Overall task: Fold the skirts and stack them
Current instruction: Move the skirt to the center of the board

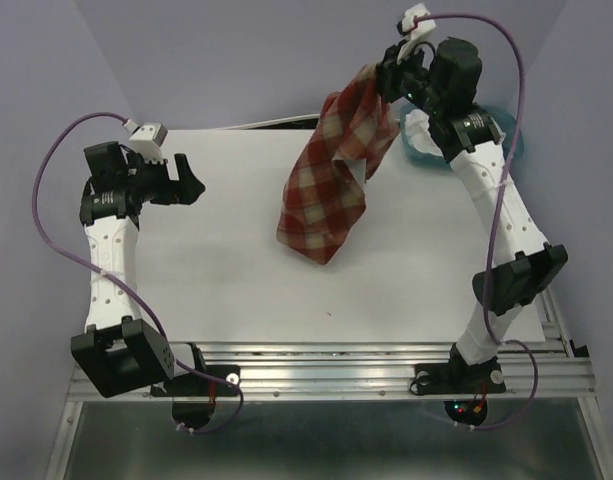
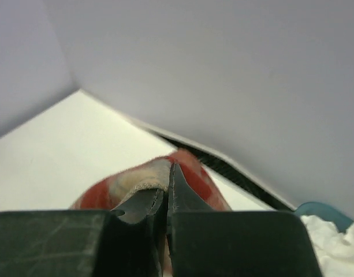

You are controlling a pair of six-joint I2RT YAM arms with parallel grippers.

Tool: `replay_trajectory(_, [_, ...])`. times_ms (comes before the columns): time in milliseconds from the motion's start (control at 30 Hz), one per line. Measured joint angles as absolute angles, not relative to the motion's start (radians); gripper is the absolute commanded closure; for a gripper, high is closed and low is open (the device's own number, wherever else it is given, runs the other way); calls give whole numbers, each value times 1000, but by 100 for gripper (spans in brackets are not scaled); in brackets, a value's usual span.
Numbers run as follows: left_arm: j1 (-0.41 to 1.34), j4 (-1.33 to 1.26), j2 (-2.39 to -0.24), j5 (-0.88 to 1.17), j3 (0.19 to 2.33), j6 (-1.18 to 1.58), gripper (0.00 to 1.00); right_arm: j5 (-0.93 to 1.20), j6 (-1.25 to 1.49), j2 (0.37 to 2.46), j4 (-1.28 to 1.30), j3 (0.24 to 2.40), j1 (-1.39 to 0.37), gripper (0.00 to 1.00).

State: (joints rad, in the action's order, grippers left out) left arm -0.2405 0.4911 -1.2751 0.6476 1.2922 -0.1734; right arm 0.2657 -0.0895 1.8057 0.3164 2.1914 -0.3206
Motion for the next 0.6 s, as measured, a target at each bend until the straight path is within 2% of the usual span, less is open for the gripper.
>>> replay_trajectory(200, [-263, 540, -1304, 714, 1300, -256, 3, 443, -319, 1520, 424, 1581, -342, 99])
replay_trajectory(367, [-230, 583, -1304, 722, 1278, -372, 4, 506, -566, 1250, 567, 1108, -345, 83])
replay_trajectory(433, [-170, 587, -1307, 696, 1249, -407, 4, 506, -637, 1196, 616, 960, -355, 60])
replay_trajectory(500, [-107, 584, -1315, 674, 1226, -418, 5, 500, -699, 1195, 680, 864, -362, 21])
replay_trajectory(600, [-20, 570, -1356, 651, 1216, -420, 8, 482, -765, 1235, 746, 823, -371, 8])
